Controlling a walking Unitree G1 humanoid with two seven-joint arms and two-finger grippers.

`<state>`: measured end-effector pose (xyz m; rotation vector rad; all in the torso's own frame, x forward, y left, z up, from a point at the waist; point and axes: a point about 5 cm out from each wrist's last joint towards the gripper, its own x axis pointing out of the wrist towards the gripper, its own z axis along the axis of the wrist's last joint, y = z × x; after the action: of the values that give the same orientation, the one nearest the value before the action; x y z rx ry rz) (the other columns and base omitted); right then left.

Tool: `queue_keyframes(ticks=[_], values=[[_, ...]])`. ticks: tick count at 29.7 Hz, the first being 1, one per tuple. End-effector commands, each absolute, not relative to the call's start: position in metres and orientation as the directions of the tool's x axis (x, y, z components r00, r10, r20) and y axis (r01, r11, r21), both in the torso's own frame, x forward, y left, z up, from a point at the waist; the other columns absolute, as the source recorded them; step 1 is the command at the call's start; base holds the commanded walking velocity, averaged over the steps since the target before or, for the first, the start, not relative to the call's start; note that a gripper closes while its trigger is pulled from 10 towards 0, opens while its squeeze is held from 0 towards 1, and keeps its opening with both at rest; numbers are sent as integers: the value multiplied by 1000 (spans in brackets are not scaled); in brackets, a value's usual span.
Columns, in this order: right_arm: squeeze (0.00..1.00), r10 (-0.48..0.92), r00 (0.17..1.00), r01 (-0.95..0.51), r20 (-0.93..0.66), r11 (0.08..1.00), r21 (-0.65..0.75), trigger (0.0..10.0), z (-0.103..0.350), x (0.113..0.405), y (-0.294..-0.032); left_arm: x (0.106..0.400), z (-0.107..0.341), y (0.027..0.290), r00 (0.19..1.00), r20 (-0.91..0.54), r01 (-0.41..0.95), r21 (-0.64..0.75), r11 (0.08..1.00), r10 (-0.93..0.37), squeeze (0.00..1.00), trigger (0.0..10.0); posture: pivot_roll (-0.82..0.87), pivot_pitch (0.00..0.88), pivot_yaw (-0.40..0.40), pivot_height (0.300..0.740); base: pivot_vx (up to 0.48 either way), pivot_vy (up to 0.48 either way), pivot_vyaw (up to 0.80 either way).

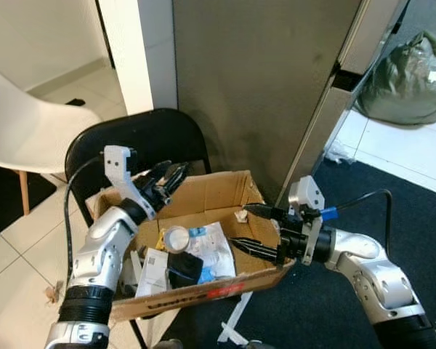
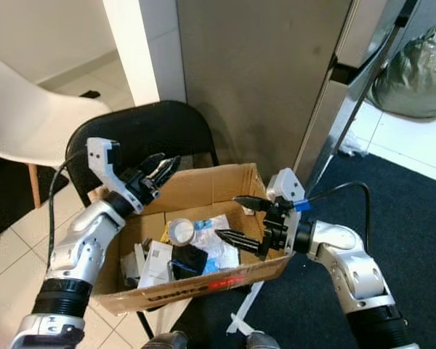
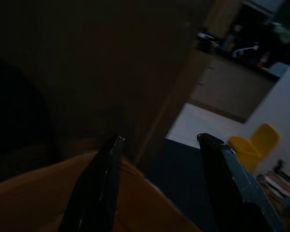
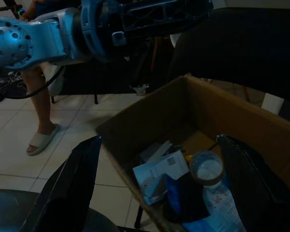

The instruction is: Picking trash to rubbish bin

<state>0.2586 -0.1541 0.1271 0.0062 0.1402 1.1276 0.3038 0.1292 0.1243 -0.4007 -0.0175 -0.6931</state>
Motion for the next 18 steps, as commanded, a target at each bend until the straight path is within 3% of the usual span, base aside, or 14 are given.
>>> queue_keyframes(ticks=[1,18], values=[[0,900,422,-899,-112,431,80,10000,126,259,-153,300,123,126,760,145,637,-359,682,-633,0,10000,4,0,-1,740,-349,0,0],[0,898,427,-897,-108,435,72,10000,127,260,-152,299,124,124,751,140,648,-350,677,-646,0,10000,3,0,1,740,-359,0,0]])
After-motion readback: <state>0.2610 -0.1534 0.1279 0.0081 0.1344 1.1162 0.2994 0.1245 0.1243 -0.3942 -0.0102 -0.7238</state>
